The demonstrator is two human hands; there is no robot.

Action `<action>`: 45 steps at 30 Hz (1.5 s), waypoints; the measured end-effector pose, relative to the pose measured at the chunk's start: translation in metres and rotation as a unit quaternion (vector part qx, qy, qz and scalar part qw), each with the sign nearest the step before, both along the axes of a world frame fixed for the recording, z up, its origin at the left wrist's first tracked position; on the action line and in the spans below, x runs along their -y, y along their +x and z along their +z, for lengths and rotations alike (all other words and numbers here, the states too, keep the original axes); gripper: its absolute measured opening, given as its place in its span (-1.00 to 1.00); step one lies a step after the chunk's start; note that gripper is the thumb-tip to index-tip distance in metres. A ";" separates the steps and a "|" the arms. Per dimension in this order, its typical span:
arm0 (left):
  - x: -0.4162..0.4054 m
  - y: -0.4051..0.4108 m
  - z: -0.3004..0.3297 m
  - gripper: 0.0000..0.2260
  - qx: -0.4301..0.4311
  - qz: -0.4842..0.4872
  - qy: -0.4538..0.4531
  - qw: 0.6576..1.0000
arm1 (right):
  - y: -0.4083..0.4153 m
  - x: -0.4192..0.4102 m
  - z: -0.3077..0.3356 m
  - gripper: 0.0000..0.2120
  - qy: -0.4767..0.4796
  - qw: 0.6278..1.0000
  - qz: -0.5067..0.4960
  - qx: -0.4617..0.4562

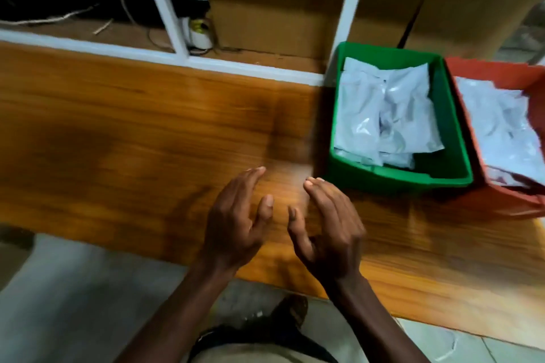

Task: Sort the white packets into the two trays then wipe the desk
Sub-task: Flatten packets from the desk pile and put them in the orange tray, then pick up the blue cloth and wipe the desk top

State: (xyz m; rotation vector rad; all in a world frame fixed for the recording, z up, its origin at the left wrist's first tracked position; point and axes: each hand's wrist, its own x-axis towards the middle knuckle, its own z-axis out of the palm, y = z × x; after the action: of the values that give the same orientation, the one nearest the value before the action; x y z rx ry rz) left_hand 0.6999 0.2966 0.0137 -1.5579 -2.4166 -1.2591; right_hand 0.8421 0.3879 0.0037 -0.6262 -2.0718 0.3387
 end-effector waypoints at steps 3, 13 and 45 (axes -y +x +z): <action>0.055 -0.032 -0.012 -0.56 -0.020 0.036 -0.036 0.999 | -0.038 0.036 -0.017 -0.64 -0.022 0.998 0.048 0.035; 0.251 -0.182 -0.054 -0.47 -0.014 0.203 -0.115 0.972 | -0.219 0.164 -0.066 -0.41 -0.044 0.964 0.172 0.200; 0.753 -0.769 -0.158 -0.39 0.117 0.554 -0.176 0.805 | -0.960 0.666 -0.138 -0.33 -0.011 0.804 0.508 0.310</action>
State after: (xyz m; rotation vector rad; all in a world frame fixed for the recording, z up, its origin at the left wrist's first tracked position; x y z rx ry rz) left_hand -0.0690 -0.4563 -0.1442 0.2233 -2.9486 -0.7466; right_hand -0.1181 -0.2781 -0.1343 0.5375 -2.9064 0.8406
